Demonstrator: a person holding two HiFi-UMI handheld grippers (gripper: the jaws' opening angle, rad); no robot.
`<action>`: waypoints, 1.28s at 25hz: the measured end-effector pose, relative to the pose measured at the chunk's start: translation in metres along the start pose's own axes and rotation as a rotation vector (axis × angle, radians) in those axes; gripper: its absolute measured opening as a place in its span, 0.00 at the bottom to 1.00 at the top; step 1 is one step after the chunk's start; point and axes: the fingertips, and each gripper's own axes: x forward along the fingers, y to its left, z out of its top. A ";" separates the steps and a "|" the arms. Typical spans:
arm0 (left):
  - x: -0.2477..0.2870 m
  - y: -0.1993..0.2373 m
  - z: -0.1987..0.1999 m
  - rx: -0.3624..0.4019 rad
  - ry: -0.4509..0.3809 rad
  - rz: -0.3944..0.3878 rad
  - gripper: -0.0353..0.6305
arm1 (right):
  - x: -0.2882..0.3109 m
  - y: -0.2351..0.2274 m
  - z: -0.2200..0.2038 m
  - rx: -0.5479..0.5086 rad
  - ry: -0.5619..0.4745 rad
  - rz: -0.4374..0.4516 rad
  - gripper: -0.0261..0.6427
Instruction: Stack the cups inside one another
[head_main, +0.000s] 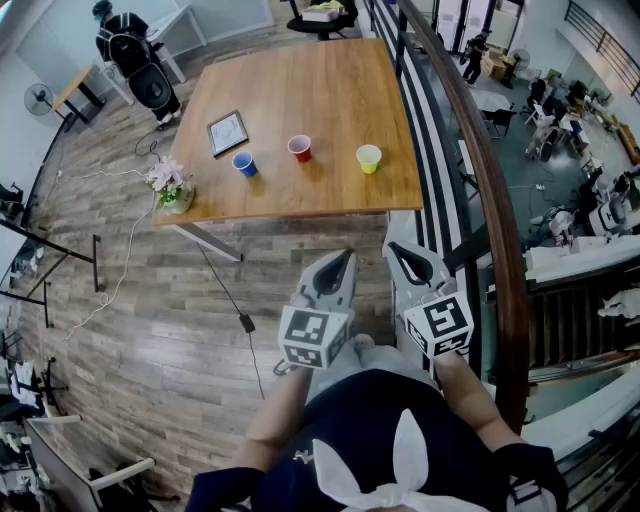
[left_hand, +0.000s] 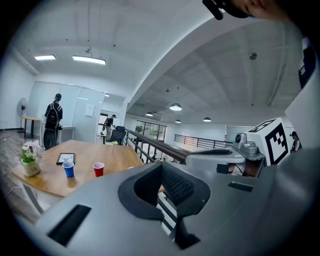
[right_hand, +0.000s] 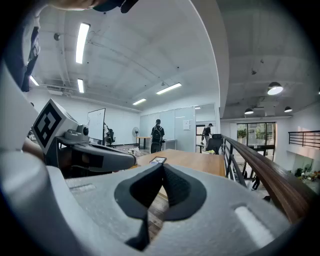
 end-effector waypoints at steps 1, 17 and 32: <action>0.000 0.000 0.002 0.005 -0.004 0.001 0.08 | 0.000 0.000 0.001 -0.004 -0.003 0.000 0.03; 0.003 0.008 -0.010 -0.019 0.025 0.006 0.08 | 0.012 -0.002 0.000 -0.015 -0.018 0.002 0.04; 0.062 0.085 -0.010 -0.037 0.090 -0.033 0.08 | 0.103 -0.046 0.006 0.004 0.013 -0.037 0.16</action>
